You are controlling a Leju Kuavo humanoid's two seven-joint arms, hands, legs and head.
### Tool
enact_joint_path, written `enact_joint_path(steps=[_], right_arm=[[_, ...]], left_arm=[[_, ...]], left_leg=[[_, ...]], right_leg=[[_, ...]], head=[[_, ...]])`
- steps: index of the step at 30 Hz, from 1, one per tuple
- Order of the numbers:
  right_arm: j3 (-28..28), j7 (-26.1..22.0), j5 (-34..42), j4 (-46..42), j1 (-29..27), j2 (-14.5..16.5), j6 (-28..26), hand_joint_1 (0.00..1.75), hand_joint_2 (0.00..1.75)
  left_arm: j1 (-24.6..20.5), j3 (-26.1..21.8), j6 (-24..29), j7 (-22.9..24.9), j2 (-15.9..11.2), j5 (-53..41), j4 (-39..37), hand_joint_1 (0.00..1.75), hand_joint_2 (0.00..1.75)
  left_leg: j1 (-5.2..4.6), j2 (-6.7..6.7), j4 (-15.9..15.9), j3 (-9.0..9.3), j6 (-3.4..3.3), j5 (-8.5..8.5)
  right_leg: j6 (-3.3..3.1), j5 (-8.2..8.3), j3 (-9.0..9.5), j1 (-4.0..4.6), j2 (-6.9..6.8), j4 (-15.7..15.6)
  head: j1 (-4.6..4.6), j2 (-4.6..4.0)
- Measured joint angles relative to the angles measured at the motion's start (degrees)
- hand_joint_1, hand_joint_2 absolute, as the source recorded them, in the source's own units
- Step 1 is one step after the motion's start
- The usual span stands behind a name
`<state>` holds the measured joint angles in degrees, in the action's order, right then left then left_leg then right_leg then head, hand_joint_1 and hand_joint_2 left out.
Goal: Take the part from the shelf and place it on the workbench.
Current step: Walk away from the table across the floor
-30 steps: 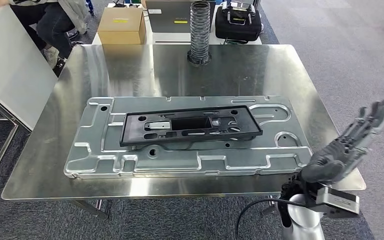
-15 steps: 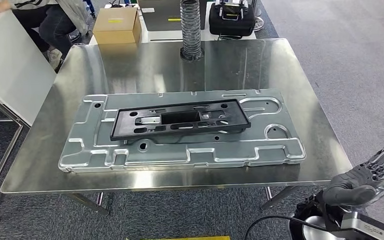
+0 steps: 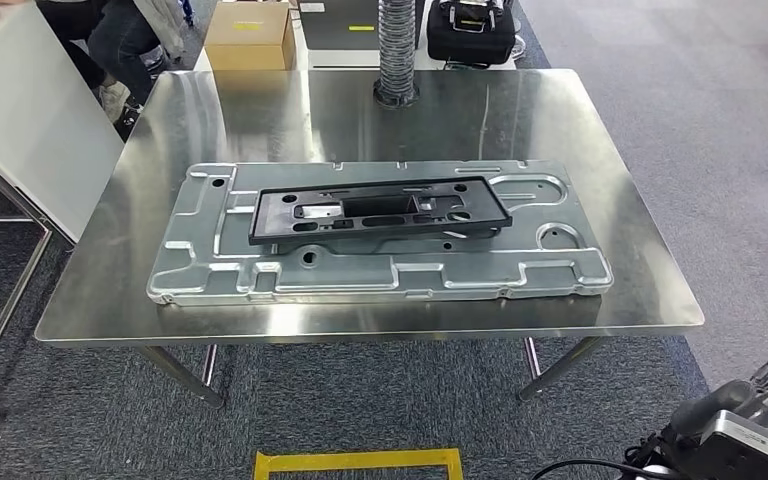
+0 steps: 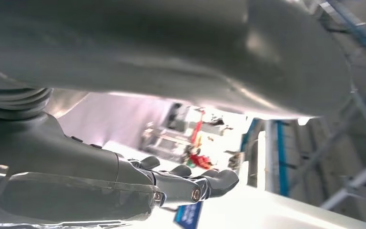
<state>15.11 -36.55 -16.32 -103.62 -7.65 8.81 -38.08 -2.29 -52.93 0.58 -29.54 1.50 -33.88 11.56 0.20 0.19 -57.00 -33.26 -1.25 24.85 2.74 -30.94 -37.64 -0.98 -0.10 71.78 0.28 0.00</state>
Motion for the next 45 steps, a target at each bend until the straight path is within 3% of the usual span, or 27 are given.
enact_joint_path(steps=[2, 4, 6, 8, 9, 11, 12, 13, 15, 17, 19, 21, 23, 24, 25, 27, 28, 30, 32, 34, 35, 38, 40, 42, 43, 44, 45], right_arm=[[0.98, -0.02, -0.59, 1.41, 0.02, 0.0, -0.14, 0.0, 0.0], [1.73, 0.08, -2.14, 2.46, -0.03, 0.01, -0.56, 0.0, 0.0], [2.56, 0.48, -3.94, 3.6, -0.14, 0.01, -0.93, 0.0, 0.0], [3.25, 0.98, -5.2, 4.89, -0.17, 0.07, -0.88, 0.0, 0.0], [3.56, 1.33, -5.87, 5.61, -0.19, 0.11, -0.63, 0.0, 0.0], [4.35, 2.18, -7.56, 7.56, -0.21, 0.16, 0.25, 0.0, 0.0], [4.9, 2.6, -8.37, 8.88, -0.2, 0.18, 0.77, 0.0, 0.0], [5.53, 2.84, -9.05, 10.45, -0.17, 0.19, 1.26, 0.0, 0.0], [6.93, 3.09, -10.16, 14.13, 0.01, 0.2, 2.52, 0.0, 0.0], [8.38, 3.54, -11.57, 18.59, 0.62, 0.19, 4.56, 0.0, 0.0], [10.04, 3.83, -13.74, 25.36, 2.0, 0.02, 6.68, 0.0, 0.0], [12.31, 3.35, -16.54, 35.77, 4.13, -0.66, 7.18, 0.0, 0.0], [14.83, 2.97, -19.06, 47.51, 6.1, -1.98, 6.27, 0.0, 0.0], [15.99, 3.4, -20.05, 52.9, 6.78, -2.73, 5.91, 0.0, 0.0], [17.01, 4.61, -21.08, 58.18, 7.3, -3.51, 5.86, 0.0, 0.0], [18.15, 8.78, -23.64, 67.29, 7.9, -4.76, 6.72, 0.0, 0.0], [18.32, 11.2, -24.94, 71.03, 8.01, -5.18, 7.45, 0.0, 0.0], [18.33, 15.62, -27.04, 76.68, 8.02, -5.6, 9.26, 0.0, 0.0], [18.29, 19.98, -28.62, 80.84, 8.18, -5.88, 11.33, 0.0, 0.0], [17.95, 25.44, -30.39, 83.83, 8.59, -6.22, 14.31, 0.0, 0.0], [17.68, 28.48, -31.23, 85.04, 8.79, -6.36, 16.18, 0.0, 0.0], [17.05, 36.47, -32.49, 88.03, 8.96, -6.61, 21.2, 0.0, 0.0], [16.82, 39.49, -32.79, 89.26, 8.95, -6.74, 23.28, 0.0, 0.0], [16.52, 41.27, -33.18, 89.94, 8.97, -6.88, 24.63, 0.0, 0.0], [16.36, 41.76, -33.3, 90.22, 8.97, -6.93, 25.01, 0.0, 0.0], [16.24, 42.05, -33.37, 90.48, 8.99, -6.98, 25.3, 0.0, 0.0], [16.16, 42.23, -33.38, 90.69, 9.01, -7.01, 25.59, 0.0, 0.0]], left_arm=[[-0.02, -0.12, 0.01, -0.09, 0.01, -0.19, 0.02, 0.0, 0.0], [-0.04, -0.28, 0.0, -0.21, 0.01, -0.37, 0.05, 0.0, 0.0], [-0.01, -0.49, -0.01, -0.3, 0.02, -0.63, 0.07, 0.0, 0.0], [0.11, -0.73, -0.02, -0.33, 0.08, -0.91, 0.07, 0.0, 0.0], [0.17, -0.87, -0.03, -0.34, 0.13, -1.07, 0.07, 0.0, 0.0], [0.13, -1.15, -0.1, -0.41, 0.21, -1.43, 0.07, 0.0, 0.0], [0.08, -1.28, -0.15, -0.46, 0.22, -1.63, 0.07, 0.0, 0.0], [0.05, -1.38, -0.19, -0.51, 0.22, -1.84, 0.07, 0.0, 0.0], [0.03, -1.5, -0.22, -0.57, 0.23, -2.27, 0.07, 0.0, 0.0], [-0.13, -1.63, -0.23, -0.62, 0.24, -2.53, 0.09, 0.0, 0.0], [-0.5, -1.86, -0.26, -0.64, 0.25, -2.7, 0.16, 0.0, 0.0], [-0.77, -2.24, -0.31, -0.63, 0.33, -2.99, 0.2, 0.0, 0.0], [-0.89, -2.67, -0.38, -0.62, 0.59, -3.37, 0.19, 0.0, 0.0], [-0.94, -2.81, -0.41, -0.62, 0.7, -3.54, 0.19, 0.0, 0.0], [-0.96, -2.93, -0.44, -0.62, 0.84, -3.74, 0.19, 0.0, 0.0], [-0.86, -3.1, -0.5, -0.62, 0.93, -4.14, 0.2, 0.0, 0.0], [-0.79, -3.17, -0.53, -0.62, 0.99, -4.3, 0.2, 0.0, 0.0], [-0.75, -3.25, -0.6, -0.62, 1.04, -4.53, 0.2, 0.0, 0.0], [-0.77, -3.28, -0.72, -0.62, 1.08, -4.8, 0.2, 0.0, 0.0], [-0.84, -3.28, -0.91, -0.63, 1.1, -5.2, 0.2, 0.0, 0.0], [-0.88, -3.28, -1.03, -0.64, 1.1, -5.41, 0.2, 0.0, 0.0], [-0.77, -3.28, -1.27, -0.63, 1.1, -5.92, 0.19, 0.0, 0.0], [-0.49, -3.28, -1.42, -0.58, 1.15, -6.28, 0.18, 0.0, 0.0], [-0.41, -3.27, -1.61, -0.54, 1.19, -6.55, 0.17, 0.0, 0.0], [-0.45, -3.26, -1.67, -0.54, 1.2, -6.61, 0.17, 0.0, 0.0], [-0.49, -3.26, -1.69, -0.54, 1.19, -6.63, 0.17, 0.0, 0.0], [-0.5, -3.26, -1.7, -0.54, 1.19, -6.67, 0.17, 0.0, 0.0]], left_leg=[[-0.06, -0.03, -0.44, -1.23, 0.41, -0.78], [-0.09, -0.08, -0.51, -1.63, 1.03, -1.62], [0.0, -0.12, -0.16, -1.66, 1.78, -2.58], [0.18, -0.19, -1.03, -2.31, 2.35, -1.41], [0.24, -0.22, -2.83, -2.99, 2.54, 0.73], [0.38, -0.21, -9.51, -4.86, 2.76, 6.8], [0.41, -0.21, -13.21, -5.53, 2.85, 8.91], [0.41, -0.21, -15.91, -5.62, 2.89, 9.68], [0.4, -0.21, -15.84, -3.0, 2.77, 7.49], [0.3, -0.21, -8.4, 3.22, 2.34, 5.18], [0.05, -0.22, -0.49, 8.5, 1.82, 6.01], [-0.18, -0.24, 2.22, 9.57, 1.18, 6.45], [-0.03, -0.17, 2.43, 8.51, 0.28, 4.99], [0.07, -0.13, 2.63, 7.75, -0.15, 4.07], [0.15, -0.09, 2.73, 6.84, -0.45, 3.16], [0.1, -0.07, 2.63, 4.83, -0.64, 1.62], [0.08, -0.05, 2.47, 3.83, -0.57, 0.94], [0.09, 0.03, 1.9, 1.75, -0.28, -0.24], [0.08, 0.08, 1.06, -0.19, 0.19, -1.18], [-0.04, 0.18, 0.18, -1.4, 0.81, -1.94], [-0.04, 0.26, -0.04, -1.69, 1.16, -2.36], [0.26, 0.33, -0.4, -2.53, 2.27, -2.9], [0.47, 0.24, -3.76, -4.0, 2.74, 1.3], [0.55, 0.21, -11.15, -5.78, 3.02, 7.57], [0.55, 0.21, -14.77, -6.21, 3.1, 9.18], [0.53, 0.21, -17.09, -5.94, 3.09, 9.29], [0.51, 0.21, -17.46, -4.75, 3.01, 8.13]], right_leg=[[-0.43, 1.28, 6.6, 0.04, 0.03, -8.87], [-1.25, 1.01, 10.39, 0.41, 0.13, -14.75], [-2.16, 1.49, 10.37, 0.72, 0.16, -15.49], [-3.09, 2.7, 9.59, 0.6, -0.04, -16.02], [-3.5, 3.49, 8.94, 0.52, -0.12, -16.29], [-3.95, 4.97, 7.21, 0.63, -0.21, -16.43], [-4.0, 5.67, 6.28, 0.76, -0.25, -16.39], [-4.0, 6.37, 5.31, 0.87, -0.3, -16.31], [-3.87, 7.69, 3.32, 1.01, -0.37, -15.98], [-3.58, 8.8, 1.63, 1.08, -0.38, -15.38], [-3.06, 9.79, 0.88, 1.18, -0.4, -14.96], [-2.32, 10.99, 0.89, 1.18, -0.5, -15.29], [-1.65, 10.76, 0.52, 0.98, -0.42, -15.21], [-1.35, 8.84, -0.06, 0.89, -0.29, -13.91], [-1.05, 5.74, -0.91, 0.71, -0.17, -11.24], [-0.4, -0.56, -2.71, 0.46, -0.06, -3.3], [-0.11, -1.84, -3.11, 0.32, -0.05, 0.22], [0.22, -0.15, -1.44, -0.06, -0.05, 2.1], [0.27, 2.12, 4.59, -0.45, -0.05, -4.29], [-0.17, 1.07, 11.07, -0.4, 0.0, -13.21], [-0.54, 0.25, 12.69, -0.2, 0.03, -15.79], [-2.06, 0.97, 11.91, 0.15, -0.2, -16.92], [-3.05, 2.44, 10.29, 0.17, -0.46, -17.0], [-3.51, 3.9, 8.38, 0.49, -0.51, -16.86], [-3.56, 4.62, 7.35, 0.66, -0.52, -16.72], [-3.57, 5.31, 6.28, 0.79, -0.53, -16.5], [-3.52, 5.93, 5.2, 0.88, -0.54, -16.19]], head=[[0.0, 0.0], [-0.1, 0.0], [-0.18, -0.01], [-0.19, -0.01], [-0.27, -0.01], [-0.46, -0.01], [-0.49, 0.0], [-0.47, -0.01], [-0.48, -0.01], [-0.5, 0.0], [-0.46, -0.01], [-0.68, -0.01], [-1.07, -0.01], [-0.97, -0.01], [-0.87, -0.01], [-0.55, -0.01], [-0.49, -0.01], [-0.44, -0.01], [-0.42, -0.01], [-0.42, -0.01], [-0.39, 0.0], [-0.37, -0.01], [-0.58, -0.01], [-0.79, -0.02], [-0.81, -0.01], [-0.81, -0.01], [-0.8, -0.01]])
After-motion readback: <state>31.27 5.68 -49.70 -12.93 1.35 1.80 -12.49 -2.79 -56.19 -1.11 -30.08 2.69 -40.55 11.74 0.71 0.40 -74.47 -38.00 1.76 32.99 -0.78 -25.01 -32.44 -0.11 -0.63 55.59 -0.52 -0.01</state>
